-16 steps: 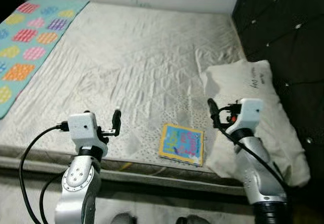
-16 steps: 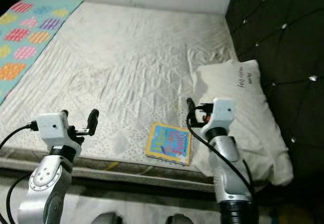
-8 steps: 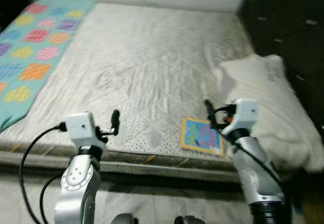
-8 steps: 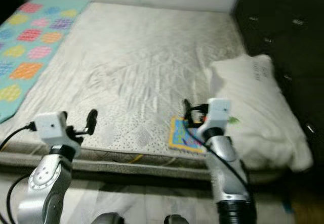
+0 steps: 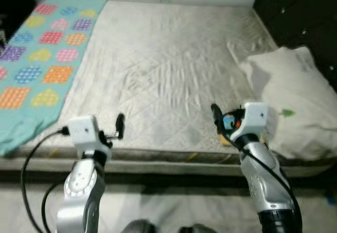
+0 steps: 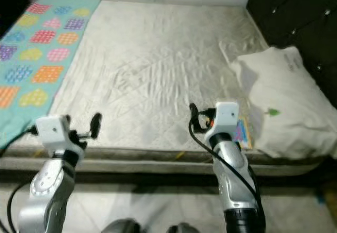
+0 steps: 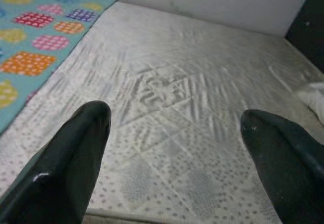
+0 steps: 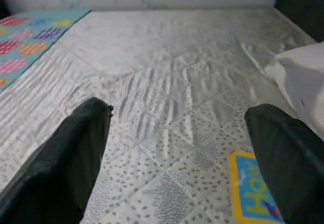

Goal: Clean up the room

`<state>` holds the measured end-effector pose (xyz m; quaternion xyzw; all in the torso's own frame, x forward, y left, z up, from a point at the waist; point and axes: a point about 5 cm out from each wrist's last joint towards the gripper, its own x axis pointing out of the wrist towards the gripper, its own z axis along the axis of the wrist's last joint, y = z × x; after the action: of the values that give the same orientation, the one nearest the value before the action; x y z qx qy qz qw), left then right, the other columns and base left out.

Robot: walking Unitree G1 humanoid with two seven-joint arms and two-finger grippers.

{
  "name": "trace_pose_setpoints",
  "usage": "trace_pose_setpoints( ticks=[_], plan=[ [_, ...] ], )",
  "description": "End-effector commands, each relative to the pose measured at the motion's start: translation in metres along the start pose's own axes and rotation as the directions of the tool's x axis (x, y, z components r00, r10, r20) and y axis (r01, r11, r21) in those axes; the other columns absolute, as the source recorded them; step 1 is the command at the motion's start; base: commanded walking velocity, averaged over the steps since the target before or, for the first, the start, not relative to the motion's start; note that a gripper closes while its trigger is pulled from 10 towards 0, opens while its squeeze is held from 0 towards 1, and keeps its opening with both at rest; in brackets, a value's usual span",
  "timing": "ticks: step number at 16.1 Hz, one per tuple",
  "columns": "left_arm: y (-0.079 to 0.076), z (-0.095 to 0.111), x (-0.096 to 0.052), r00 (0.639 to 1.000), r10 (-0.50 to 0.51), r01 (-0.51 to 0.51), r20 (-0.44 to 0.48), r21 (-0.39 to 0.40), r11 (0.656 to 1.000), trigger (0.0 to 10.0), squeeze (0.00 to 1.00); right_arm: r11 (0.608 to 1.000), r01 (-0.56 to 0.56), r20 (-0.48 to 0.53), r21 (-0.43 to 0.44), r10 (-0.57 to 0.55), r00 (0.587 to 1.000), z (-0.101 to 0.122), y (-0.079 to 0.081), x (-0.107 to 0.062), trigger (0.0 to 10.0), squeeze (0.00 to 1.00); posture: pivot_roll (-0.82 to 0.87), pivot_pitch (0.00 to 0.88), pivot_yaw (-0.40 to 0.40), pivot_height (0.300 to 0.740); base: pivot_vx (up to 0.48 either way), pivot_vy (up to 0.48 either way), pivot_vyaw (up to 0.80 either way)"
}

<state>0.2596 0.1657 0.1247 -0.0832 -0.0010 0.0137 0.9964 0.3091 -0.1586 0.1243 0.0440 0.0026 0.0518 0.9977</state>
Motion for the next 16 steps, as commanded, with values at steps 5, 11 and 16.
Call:
trace_pose_setpoints(
  ticks=[5, 11, 16],
  plan=[
    [-0.0017, 0.0069, -0.0016, 0.998, -0.053, 0.055, 0.041, -0.04, 0.998, 10.0, 0.0, 1.0, -0.008, 0.006, -0.014, 0.008, 1.0, 0.0013, 0.0001, -0.0003, 10.0, 0.0, 0.06, 0.153, -0.03, 0.737, 0.048, 0.0, 0.0],
    [-0.0055, 0.0069, -0.0026, 0.995, -0.086, 0.088, 0.042, -0.054, 0.995, 10.0, 0.0, 1.0, -0.006, 0.006, -0.017, 0.006, 1.0, 0.0009, 0.0004, -0.0005, 10.0, 0.0, 0.06, 0.155, -0.028, 0.737, 0.347, 0.0, 0.0],
    [-0.0063, 0.0066, -0.0029, 0.995, -0.095, 0.097, 0.039, -0.057, 0.994, 10.0, 0.0, 1.0, 0.0, 0.008, -0.017, 0.0, 1.0, 0.0011, -0.0005, -0.0005, 10.0, 0.0, 0.06, 0.156, -0.026, 0.737, 0.401, 0.0, 0.0]
  ],
)
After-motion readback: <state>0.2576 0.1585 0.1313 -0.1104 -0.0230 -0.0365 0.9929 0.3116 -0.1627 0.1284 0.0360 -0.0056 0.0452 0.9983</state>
